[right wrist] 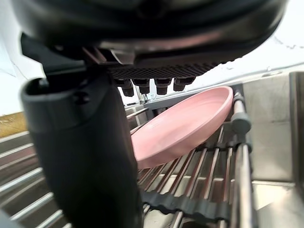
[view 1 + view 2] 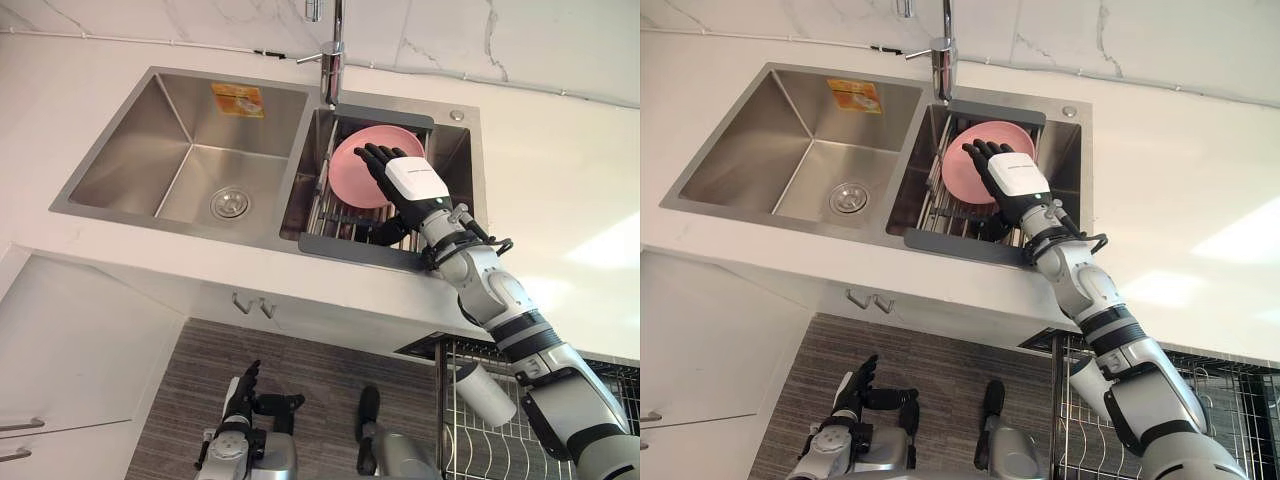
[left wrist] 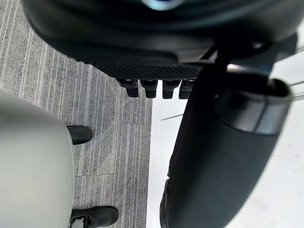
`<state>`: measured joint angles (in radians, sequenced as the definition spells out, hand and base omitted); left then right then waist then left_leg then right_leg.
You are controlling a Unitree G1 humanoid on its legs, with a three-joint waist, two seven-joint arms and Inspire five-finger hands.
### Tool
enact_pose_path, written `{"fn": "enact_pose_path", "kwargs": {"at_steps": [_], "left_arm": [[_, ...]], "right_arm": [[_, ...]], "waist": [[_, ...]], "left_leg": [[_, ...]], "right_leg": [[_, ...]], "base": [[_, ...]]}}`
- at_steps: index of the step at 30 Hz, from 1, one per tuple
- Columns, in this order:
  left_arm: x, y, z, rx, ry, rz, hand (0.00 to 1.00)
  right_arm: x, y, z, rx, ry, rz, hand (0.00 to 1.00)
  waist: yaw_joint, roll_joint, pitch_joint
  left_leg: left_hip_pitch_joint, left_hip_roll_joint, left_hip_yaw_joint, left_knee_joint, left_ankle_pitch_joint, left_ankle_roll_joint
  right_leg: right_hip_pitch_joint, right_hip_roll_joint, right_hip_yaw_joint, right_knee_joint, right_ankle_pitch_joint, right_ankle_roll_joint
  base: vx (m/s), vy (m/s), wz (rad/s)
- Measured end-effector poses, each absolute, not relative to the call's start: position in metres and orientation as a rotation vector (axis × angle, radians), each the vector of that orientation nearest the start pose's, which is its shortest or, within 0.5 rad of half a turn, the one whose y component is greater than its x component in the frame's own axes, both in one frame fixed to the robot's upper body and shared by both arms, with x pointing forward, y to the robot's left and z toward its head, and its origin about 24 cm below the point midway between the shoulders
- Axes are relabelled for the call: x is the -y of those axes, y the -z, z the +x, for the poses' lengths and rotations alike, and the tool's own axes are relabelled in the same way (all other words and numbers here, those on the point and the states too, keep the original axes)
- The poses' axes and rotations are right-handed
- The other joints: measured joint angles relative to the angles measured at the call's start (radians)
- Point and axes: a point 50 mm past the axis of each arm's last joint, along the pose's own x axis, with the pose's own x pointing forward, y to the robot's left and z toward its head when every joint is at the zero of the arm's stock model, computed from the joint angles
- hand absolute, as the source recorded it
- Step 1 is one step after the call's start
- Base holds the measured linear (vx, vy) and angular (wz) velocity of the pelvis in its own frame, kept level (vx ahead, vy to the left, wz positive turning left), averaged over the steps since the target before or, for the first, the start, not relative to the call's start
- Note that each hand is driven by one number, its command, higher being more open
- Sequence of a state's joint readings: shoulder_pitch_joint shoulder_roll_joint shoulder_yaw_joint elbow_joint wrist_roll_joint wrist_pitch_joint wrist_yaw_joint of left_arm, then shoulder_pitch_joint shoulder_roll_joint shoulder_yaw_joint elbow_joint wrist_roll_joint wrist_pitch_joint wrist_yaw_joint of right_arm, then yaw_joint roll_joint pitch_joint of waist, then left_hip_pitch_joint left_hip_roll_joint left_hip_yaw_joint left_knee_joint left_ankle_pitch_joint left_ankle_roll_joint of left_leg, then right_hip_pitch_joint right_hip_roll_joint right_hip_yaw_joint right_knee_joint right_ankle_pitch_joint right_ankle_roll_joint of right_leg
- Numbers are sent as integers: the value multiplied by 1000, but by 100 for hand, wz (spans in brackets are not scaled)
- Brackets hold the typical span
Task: Walk over to the sink, pick up the cup, carry it to the dishwasher, place the cup inside the dishwasher, then close the dishwasher door
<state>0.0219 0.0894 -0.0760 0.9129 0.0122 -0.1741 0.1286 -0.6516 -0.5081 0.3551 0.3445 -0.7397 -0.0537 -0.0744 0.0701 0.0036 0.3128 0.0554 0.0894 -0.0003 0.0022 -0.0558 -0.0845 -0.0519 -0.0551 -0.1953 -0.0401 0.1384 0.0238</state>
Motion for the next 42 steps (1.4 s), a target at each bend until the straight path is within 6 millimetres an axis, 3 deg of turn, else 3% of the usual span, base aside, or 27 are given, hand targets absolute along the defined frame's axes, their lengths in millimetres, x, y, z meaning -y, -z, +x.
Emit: {"fn": "enact_pose_path", "kwargs": {"at_steps": [13,39,42], "left_arm": [[-178,131,158,-759,-83,175,100],[-177,129,161,-748,-84,174,100],[-177,127,165,-732,-84,174,100]], "right_arm": [[164,-183,362,465,4,-1320,100],[171,-195,374,428,56,-1376,100],[172,-204,376,442,73,-1393,100]], "waist": [[2,-8,1],[3,-6,5],[2,-4,32]], "left_leg": [[-2,-4,4,-23,11,16],[-53,-7,4,-1,13,18],[-53,-9,1,7,13,18]], "right_leg": [[-19,1,2,4,-1,-1],[-72,-7,2,41,-7,-2],[-74,-11,1,56,-11,-3]], "base": [[4,-3,-1],[-10,-3,0],[-25,-5,2]]}}
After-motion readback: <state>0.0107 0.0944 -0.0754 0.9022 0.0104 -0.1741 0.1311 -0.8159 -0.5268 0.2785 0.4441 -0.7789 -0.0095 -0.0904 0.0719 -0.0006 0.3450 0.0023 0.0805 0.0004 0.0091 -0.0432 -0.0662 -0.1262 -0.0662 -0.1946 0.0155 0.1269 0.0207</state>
